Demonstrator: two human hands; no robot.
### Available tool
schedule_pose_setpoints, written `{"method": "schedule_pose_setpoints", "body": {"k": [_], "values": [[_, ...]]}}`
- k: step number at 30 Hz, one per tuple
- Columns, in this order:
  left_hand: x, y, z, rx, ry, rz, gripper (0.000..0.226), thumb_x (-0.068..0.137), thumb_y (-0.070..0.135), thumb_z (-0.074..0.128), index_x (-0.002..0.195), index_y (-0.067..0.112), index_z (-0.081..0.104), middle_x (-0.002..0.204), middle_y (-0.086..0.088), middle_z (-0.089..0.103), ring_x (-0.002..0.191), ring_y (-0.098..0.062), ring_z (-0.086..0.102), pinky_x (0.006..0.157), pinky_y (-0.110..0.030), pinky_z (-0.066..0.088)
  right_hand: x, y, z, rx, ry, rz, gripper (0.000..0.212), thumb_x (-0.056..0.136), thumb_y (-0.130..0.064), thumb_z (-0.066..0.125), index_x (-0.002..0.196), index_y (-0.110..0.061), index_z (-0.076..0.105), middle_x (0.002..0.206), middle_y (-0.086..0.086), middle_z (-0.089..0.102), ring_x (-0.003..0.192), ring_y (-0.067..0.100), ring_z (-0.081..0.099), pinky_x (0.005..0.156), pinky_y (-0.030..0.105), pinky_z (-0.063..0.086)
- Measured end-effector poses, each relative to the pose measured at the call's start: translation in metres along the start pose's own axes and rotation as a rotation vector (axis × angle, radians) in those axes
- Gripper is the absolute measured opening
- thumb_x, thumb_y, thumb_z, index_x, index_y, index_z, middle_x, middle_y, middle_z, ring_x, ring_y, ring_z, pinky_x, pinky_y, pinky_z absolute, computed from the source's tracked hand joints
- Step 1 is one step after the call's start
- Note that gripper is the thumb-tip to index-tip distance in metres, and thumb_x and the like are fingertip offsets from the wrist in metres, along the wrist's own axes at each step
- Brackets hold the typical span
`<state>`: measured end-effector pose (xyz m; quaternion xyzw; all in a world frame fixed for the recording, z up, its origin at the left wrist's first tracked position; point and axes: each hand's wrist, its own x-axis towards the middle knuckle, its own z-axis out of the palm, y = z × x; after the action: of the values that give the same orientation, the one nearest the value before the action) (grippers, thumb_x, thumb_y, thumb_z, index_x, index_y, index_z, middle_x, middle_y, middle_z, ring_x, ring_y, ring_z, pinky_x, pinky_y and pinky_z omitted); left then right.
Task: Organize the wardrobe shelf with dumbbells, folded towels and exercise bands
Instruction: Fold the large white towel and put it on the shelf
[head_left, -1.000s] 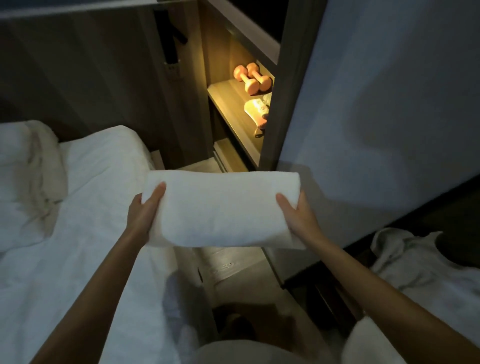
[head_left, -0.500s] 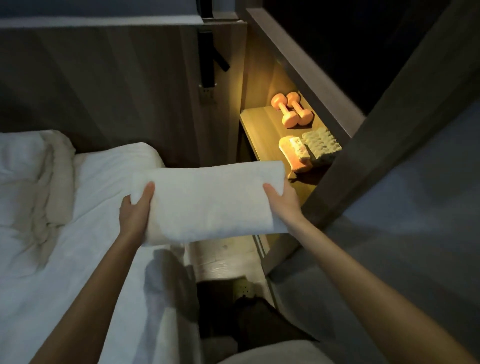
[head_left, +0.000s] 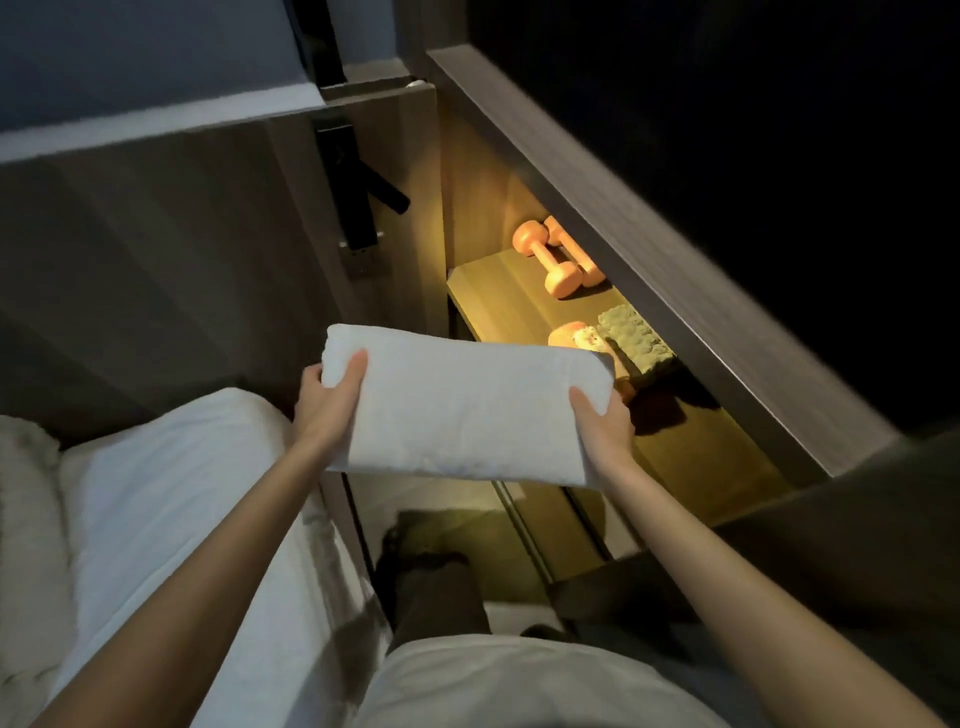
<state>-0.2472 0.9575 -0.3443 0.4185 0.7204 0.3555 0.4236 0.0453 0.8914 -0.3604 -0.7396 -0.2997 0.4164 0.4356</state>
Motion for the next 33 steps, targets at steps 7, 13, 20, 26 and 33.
{"method": "schedule_pose_setpoints", "body": {"k": [7, 13, 20, 26, 33], "values": [[0.094, 0.039, 0.065, 0.135, -0.319, 0.092, 0.069, 0.084, 0.07, 0.046, 0.134, 0.024, 0.032, 0.12, -0.001, 0.053, 0.105, -0.022, 0.054, 0.092, -0.044, 0.046, 0.041, 0.013, 0.005, 0.138, 0.223, 0.349, 0.025, 0.087, -0.047, 0.061, 0.08, -0.024, 0.052, 0.083, -0.001, 0.063, 0.075, 0.013, 0.058, 0.061, 0.026, 0.043], [0.134, 0.044, 0.101, 0.23, -0.573, 0.139, 0.066, 0.087, 0.07, 0.04, 0.134, 0.026, 0.026, 0.12, -0.005, 0.053, 0.108, -0.027, 0.056, 0.097, -0.054, 0.045, 0.052, 0.019, 0.002, 0.154, 0.32, 0.499, 0.029, 0.088, -0.04, 0.062, 0.099, -0.014, 0.059, 0.085, -0.001, 0.064, 0.082, 0.016, 0.061, 0.062, 0.027, 0.043], [0.146, 0.011, 0.124, 0.301, -0.984, 0.2, 0.078, 0.074, 0.07, 0.053, 0.133, 0.033, 0.017, 0.115, 0.006, 0.051, 0.099, -0.013, 0.059, 0.065, -0.022, 0.05, 0.049, 0.049, -0.021, 0.048, 0.481, 0.283, 0.033, 0.086, -0.034, 0.067, 0.116, -0.032, 0.055, 0.104, -0.017, 0.06, 0.083, -0.004, 0.055, 0.065, 0.013, 0.04], [0.152, -0.04, 0.154, 0.287, -1.08, 0.172, 0.097, 0.062, 0.071, 0.06, 0.137, 0.029, 0.014, 0.112, 0.006, 0.051, 0.101, -0.015, 0.059, 0.057, -0.018, 0.051, 0.083, 0.08, -0.022, -0.163, 0.602, 0.456, 0.053, 0.088, -0.042, 0.058, 0.135, -0.02, 0.045, 0.125, 0.004, 0.054, 0.107, 0.027, 0.053, 0.089, 0.039, 0.044], [0.162, -0.092, 0.171, 0.211, -1.159, 0.137, 0.086, 0.072, 0.055, 0.066, 0.134, 0.027, 0.013, 0.113, 0.0, 0.051, 0.096, -0.018, 0.06, 0.053, -0.025, 0.055, 0.093, 0.127, -0.018, -0.16, 0.566, 0.458, 0.07, 0.092, -0.046, 0.055, 0.149, -0.022, 0.024, 0.151, 0.007, 0.031, 0.137, 0.031, 0.033, 0.11, 0.045, 0.03]]}}
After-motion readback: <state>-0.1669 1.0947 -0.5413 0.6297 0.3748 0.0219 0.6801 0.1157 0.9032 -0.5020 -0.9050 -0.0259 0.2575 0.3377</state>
